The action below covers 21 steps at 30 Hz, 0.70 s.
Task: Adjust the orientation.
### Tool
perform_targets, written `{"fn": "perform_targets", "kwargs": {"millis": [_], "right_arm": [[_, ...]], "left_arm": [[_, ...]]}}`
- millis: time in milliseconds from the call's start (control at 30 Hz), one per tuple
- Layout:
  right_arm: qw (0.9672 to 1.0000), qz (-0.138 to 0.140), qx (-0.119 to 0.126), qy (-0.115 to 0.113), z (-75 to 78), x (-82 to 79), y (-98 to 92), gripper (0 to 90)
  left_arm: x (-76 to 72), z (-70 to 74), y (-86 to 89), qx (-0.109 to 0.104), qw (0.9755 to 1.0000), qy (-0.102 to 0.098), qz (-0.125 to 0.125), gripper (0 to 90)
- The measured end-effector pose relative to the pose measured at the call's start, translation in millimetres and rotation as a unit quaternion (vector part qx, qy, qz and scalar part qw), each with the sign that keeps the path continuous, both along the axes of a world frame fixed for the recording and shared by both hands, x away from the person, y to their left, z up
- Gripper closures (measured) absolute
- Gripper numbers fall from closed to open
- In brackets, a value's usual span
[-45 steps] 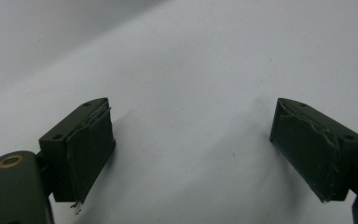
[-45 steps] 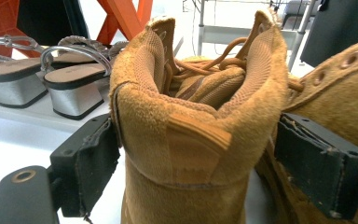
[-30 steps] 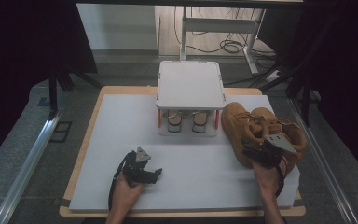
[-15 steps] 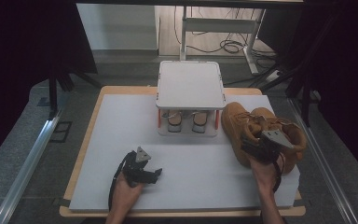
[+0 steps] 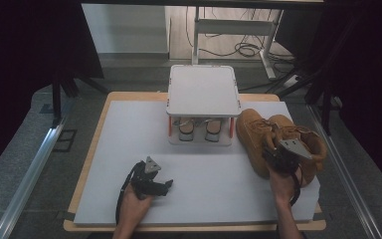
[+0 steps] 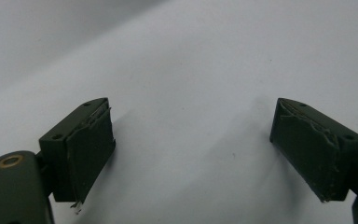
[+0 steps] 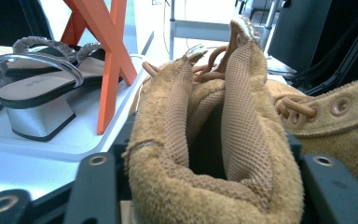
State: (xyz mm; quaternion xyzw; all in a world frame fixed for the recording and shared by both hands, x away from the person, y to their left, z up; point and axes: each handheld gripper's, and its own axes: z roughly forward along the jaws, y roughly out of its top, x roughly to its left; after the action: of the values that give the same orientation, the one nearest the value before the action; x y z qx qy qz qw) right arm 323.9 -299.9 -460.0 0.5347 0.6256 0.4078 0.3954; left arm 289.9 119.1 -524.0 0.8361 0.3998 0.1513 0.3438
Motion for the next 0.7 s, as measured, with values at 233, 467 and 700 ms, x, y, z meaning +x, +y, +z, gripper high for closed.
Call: {"fn": "perform_targets", "kwargs": {"millis": [233, 467, 700], "right_arm": [[0.9999, 0.0, -0.012, 0.006, 6.8, 3.4, 3.6, 53.6], [0.9999, 0.001, -0.014, 0.007, 11.6, 3.3, 4.0, 55.3], [1.0, 0.001, -0.005, 0.0, 19.5, -0.7, 0.4, 55.6]], "left_arm": [[-0.1, 0.0, 0.0, 0.0, 1.0, 0.0, 0.0, 13.0], [0.0, 0.0, 0.0, 0.0, 1.0, 0.0, 0.0, 13.0], [-0.1, -0.2, -0.2, -0.002, 1.0, -0.001, 0.001, 13.0]]}}
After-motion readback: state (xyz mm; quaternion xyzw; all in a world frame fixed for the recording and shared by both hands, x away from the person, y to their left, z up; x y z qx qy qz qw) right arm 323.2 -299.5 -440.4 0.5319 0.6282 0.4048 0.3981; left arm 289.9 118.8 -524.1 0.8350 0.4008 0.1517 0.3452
